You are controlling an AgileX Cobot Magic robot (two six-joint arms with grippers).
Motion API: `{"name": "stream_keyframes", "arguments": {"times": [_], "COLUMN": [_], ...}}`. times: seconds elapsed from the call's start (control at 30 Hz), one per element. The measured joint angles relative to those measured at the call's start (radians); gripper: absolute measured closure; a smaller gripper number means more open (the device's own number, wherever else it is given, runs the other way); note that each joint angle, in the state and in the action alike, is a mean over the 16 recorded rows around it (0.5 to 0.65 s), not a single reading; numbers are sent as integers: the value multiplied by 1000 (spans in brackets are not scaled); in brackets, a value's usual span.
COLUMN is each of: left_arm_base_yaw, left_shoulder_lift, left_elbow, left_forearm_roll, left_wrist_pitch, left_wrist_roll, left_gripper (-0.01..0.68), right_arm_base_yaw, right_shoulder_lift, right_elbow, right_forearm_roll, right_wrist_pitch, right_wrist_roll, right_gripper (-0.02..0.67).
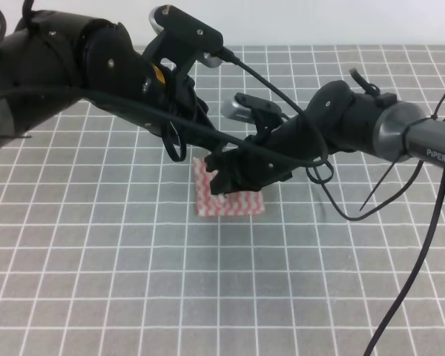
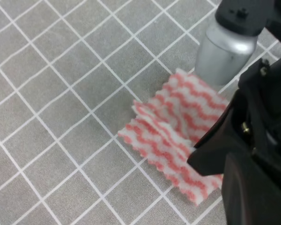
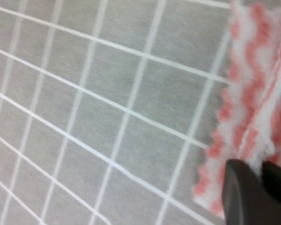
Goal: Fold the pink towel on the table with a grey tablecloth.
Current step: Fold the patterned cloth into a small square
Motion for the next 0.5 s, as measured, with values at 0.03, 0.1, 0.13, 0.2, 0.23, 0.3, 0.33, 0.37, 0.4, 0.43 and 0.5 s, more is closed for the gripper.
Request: {"name": "stream_keyframes", "arguments": {"times": [0.03, 0.1, 0.13, 0.2, 0.23, 0.3, 0.33, 0.37, 0.4, 0.43, 0.5], "left_arm_base_yaw": [0, 0, 0, 0, 0, 0, 0, 0, 0, 1, 1], "left_shoulder_lift": [-1, 0, 1, 0, -1, -3, -3, -3, -4, -5, -5], "left_elbow": [0, 0, 0, 0, 0, 0, 0, 0, 0, 0, 0], "left_forearm_roll": [0, 0, 0, 1, 1, 1, 1, 1, 1, 1, 2], "left_wrist_pitch": [0, 1, 1, 1, 0, -1, 0, 0, 0, 0, 2], "left_wrist_roll": [0, 0, 0, 0, 0, 1, 1, 1, 2, 2, 3], "left_gripper": [673, 673, 673, 673, 673, 673, 673, 673, 673, 673, 673], "right_arm_base_yaw": [1, 2, 2, 3, 3, 4, 4, 5, 5, 5, 5], "right_shoulder_lift": [1, 2, 4, 8, 11, 17, 18, 21, 23, 27, 33], "right_elbow": [0, 0, 0, 0, 0, 0, 0, 0, 0, 0, 0], "right_forearm_roll": [9, 28, 35, 49, 54, 61, 66, 70, 74, 77, 84], "right_wrist_pitch": [-3, -9, -11, -15, -17, -21, -22, -22, -22, -23, -20], "right_wrist_roll": [-7, -23, -30, -41, -44, -48, -50, -51, -53, -55, -62], "right_gripper": [663, 663, 663, 663, 663, 662, 662, 662, 663, 662, 659]}}
